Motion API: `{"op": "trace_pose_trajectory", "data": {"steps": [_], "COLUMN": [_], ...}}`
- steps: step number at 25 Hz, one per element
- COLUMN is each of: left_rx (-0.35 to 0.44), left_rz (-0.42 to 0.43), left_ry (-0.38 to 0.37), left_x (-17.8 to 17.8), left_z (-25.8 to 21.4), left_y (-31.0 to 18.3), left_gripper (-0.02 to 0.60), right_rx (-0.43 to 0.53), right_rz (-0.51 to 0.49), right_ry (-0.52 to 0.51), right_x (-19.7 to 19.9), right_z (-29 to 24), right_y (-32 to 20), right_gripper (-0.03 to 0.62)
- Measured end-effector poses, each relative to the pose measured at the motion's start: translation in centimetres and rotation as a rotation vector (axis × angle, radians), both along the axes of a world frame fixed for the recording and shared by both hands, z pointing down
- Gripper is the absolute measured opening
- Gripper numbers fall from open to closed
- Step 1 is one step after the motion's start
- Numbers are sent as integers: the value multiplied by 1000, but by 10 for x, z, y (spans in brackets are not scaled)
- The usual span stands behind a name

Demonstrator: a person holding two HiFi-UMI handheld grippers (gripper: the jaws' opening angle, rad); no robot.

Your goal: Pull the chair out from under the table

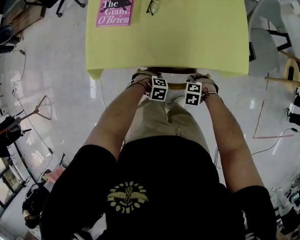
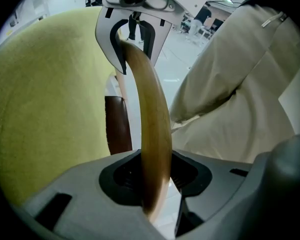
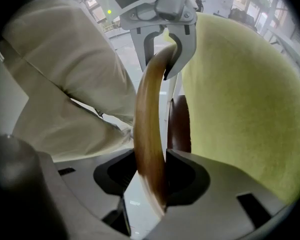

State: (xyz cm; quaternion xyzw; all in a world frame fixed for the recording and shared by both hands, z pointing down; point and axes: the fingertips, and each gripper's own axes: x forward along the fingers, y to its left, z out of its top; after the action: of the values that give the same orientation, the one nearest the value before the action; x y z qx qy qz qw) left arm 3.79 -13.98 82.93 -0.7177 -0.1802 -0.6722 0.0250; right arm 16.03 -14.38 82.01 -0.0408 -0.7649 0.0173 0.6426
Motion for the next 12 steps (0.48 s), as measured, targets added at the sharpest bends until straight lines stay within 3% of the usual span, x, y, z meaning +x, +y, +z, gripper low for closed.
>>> {"op": "trace_pose_trajectory", "data": {"steps": [12], "left_rx": [14], "left_rz": [-36], "left_ry": [-12], "left_x": [-4], "left_z": [1], "left_y": [50], "left_gripper": [144], "right_rx": [-4], "right_rz": [-33], "right_ry": [-34], "right_x": [-4], "right_z": [-2], "right_y": [52], "right_gripper": [169]}}
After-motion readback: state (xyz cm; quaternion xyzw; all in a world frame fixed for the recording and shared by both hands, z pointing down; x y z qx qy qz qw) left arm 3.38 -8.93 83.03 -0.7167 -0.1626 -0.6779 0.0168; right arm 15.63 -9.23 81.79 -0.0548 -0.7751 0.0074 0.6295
